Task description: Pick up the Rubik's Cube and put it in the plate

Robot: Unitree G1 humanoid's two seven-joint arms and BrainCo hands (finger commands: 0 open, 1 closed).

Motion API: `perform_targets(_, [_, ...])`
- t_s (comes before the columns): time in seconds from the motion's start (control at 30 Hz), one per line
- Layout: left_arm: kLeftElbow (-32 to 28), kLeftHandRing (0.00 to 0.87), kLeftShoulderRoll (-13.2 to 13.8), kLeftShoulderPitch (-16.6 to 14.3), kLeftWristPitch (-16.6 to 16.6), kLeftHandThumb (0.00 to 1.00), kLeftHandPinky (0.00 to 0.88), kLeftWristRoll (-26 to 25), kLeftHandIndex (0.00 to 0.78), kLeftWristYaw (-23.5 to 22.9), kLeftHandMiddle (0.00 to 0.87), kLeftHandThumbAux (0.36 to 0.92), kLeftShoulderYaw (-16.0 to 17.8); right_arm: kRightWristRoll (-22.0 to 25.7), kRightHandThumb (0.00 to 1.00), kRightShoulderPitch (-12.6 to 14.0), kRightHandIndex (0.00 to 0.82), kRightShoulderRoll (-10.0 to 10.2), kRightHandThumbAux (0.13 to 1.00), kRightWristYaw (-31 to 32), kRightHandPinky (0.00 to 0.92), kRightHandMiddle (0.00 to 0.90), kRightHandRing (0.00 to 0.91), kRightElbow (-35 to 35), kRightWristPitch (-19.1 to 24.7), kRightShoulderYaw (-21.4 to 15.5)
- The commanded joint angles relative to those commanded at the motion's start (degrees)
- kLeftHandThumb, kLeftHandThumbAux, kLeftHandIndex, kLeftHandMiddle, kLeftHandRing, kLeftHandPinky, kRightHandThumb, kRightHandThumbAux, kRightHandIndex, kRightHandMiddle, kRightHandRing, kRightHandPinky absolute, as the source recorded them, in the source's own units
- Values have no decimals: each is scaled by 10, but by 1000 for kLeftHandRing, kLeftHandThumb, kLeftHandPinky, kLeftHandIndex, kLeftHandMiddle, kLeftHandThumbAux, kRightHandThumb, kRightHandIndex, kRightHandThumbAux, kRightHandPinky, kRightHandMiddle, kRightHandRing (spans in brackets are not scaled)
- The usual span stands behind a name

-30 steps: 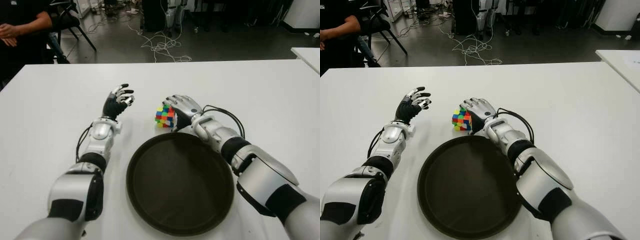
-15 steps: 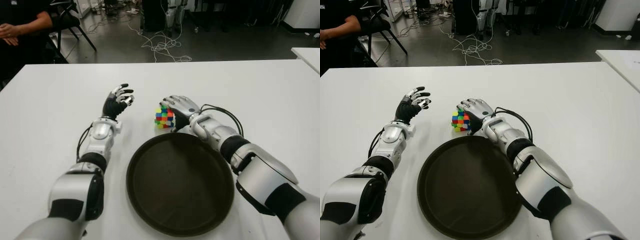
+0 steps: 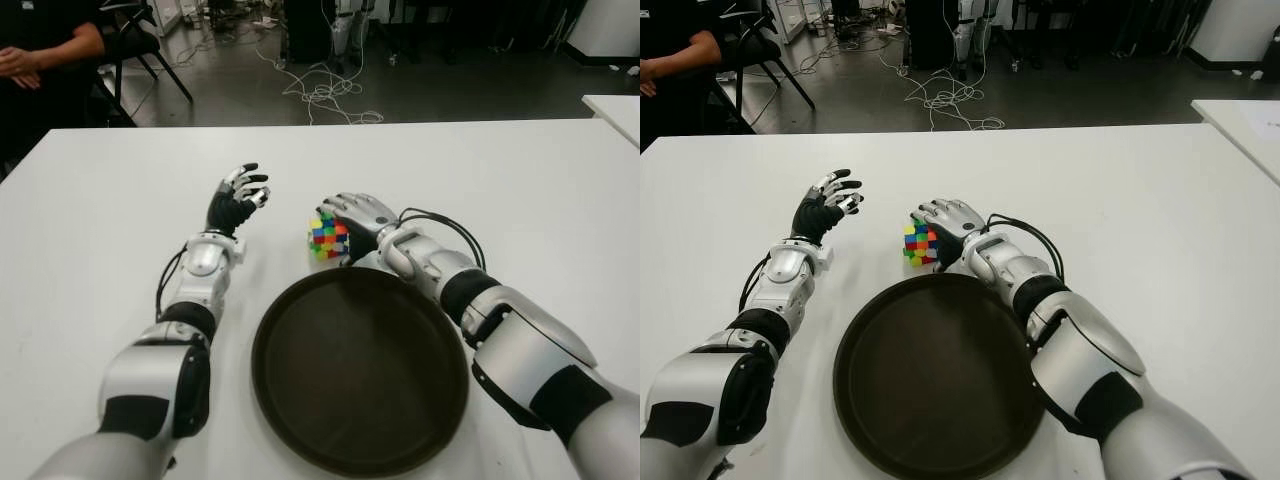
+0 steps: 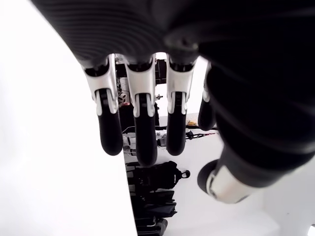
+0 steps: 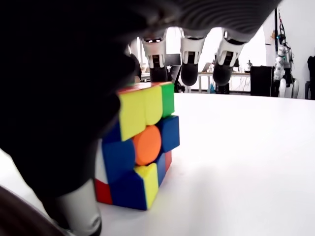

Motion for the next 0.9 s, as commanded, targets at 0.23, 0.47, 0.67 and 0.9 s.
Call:
perform_targets(0.23, [0, 308, -1, -1, 1, 320, 326, 1, 193, 3, 278, 786, 0, 3, 0, 2, 33, -1, 789, 4, 41, 45, 43, -2, -17, -4])
perform_targets(0.47, [0, 315, -1, -1, 1, 325, 320, 5, 201, 9, 293, 778, -2, 2, 0, 5, 47, 0, 780, -1, 62, 53, 59, -5, -31, -5])
perform_targets(0.67, [-1, 314, -3, -1, 2, 342, 326, -4, 204, 0, 285, 768, 4, -7, 0, 5, 54, -1, 768, -12, 83, 64, 78, -8, -35, 2])
perform_targets(0.9, [-1, 310, -5, -1, 0, 339, 327, -10, 202, -7, 276, 778, 6, -16, 0, 7, 57, -1, 761, -30, 83, 67, 82, -11, -30, 13])
